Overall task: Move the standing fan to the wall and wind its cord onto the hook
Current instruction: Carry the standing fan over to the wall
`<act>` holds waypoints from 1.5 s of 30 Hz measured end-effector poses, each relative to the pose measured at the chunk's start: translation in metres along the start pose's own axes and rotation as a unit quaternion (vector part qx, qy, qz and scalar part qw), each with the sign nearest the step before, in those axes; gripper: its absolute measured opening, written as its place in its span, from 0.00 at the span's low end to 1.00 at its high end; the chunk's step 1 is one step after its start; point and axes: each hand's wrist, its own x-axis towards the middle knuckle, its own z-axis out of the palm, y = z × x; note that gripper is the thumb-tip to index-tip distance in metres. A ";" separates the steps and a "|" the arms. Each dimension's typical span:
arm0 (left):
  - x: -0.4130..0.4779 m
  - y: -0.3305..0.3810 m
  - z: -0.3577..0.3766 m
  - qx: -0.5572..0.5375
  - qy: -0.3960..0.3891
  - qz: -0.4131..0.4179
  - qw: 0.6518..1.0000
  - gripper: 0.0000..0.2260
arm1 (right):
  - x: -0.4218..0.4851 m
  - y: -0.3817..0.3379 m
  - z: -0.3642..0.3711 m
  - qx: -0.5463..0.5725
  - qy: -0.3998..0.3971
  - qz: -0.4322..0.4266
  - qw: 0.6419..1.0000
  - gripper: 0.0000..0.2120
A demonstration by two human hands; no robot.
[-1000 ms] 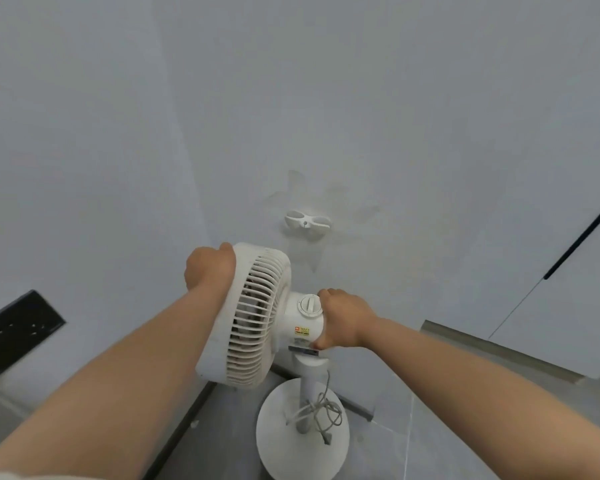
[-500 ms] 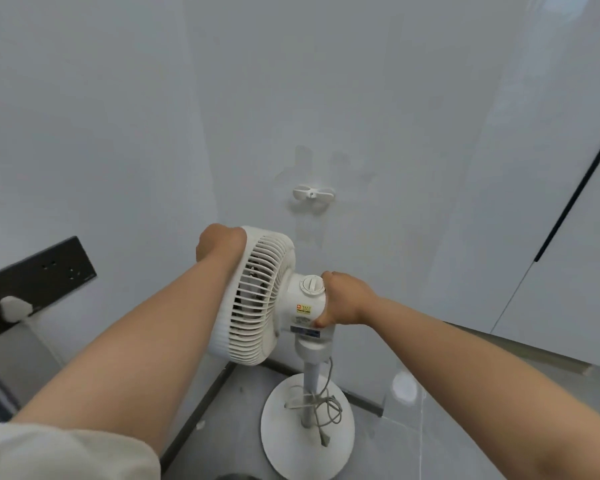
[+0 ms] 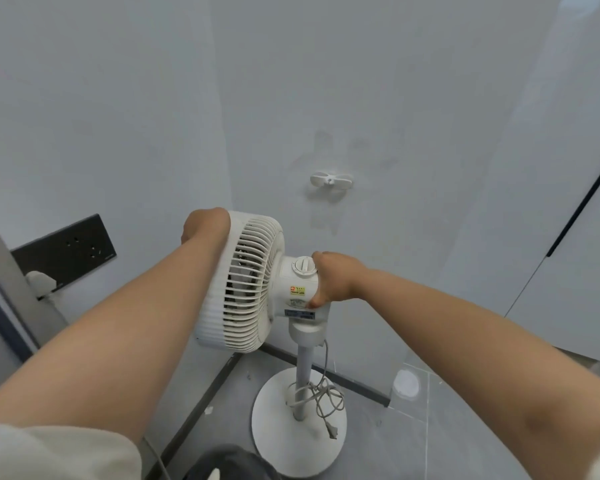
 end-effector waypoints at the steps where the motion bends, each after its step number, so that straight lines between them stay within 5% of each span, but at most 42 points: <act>1: 0.003 -0.001 0.000 0.000 0.001 0.004 1.000 0.16 | 0.003 -0.001 0.001 -0.001 -0.002 -0.001 1.000 0.31; 19: 0.016 -0.005 0.055 -0.005 -0.038 0.020 0.999 0.15 | 0.015 0.044 0.022 -0.001 -0.033 0.037 0.999 0.32; 29: -0.004 -0.010 0.094 0.188 0.001 0.277 0.942 0.16 | 0.006 0.075 0.021 0.078 -0.022 0.072 0.994 0.35; 31: -0.005 -0.011 0.098 0.242 0.028 0.329 0.912 0.16 | 0.005 0.078 0.024 0.092 -0.012 0.078 0.993 0.37; 34: -0.006 -0.007 0.102 0.358 0.042 0.460 0.811 0.18 | 0.001 0.081 0.026 0.133 0.002 0.081 0.988 0.42; 40: -0.029 -0.001 0.129 0.501 -0.117 0.572 0.639 0.18 | -0.013 0.101 0.035 0.200 0.020 0.134 0.970 0.40; 42: -0.039 -0.006 0.140 0.520 -0.114 0.578 0.618 0.17 | -0.020 0.109 0.045 0.229 0.024 0.164 0.959 0.38; 45: -0.053 -0.018 0.155 0.484 -0.108 0.595 0.633 0.13 | -0.030 0.118 0.064 0.243 0.014 0.195 0.950 0.34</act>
